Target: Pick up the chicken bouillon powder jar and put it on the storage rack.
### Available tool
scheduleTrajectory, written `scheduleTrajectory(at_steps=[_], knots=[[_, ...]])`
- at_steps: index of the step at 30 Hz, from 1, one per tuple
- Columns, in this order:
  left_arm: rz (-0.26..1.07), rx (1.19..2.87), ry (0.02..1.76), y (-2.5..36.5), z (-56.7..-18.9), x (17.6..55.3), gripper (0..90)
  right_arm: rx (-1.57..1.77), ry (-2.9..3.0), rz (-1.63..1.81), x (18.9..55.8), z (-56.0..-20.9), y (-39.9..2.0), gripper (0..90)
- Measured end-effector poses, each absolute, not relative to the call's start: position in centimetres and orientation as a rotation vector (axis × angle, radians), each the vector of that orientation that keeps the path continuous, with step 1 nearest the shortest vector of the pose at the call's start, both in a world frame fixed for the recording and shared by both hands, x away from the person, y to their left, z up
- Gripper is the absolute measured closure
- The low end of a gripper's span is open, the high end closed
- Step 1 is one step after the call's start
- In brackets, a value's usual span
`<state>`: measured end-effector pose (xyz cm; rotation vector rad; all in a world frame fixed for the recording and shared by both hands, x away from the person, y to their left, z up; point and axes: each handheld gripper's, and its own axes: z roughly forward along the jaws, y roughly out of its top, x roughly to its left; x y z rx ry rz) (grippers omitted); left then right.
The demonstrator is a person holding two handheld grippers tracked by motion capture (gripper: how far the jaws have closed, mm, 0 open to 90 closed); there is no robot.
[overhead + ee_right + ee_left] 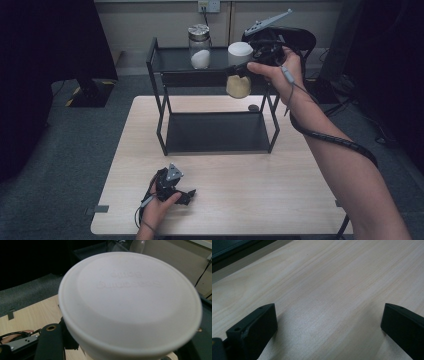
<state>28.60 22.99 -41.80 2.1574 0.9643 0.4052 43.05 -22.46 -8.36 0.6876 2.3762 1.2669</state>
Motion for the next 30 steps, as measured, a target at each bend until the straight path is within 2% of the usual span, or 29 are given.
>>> scheduleTrajectory(at_steps=[30], knots=[[0.406,2.158,0.963,23.0,-41.8,28.6,0.0,0.732,2.337,1.266,44.8,-5.1,-21.0,35.0]])
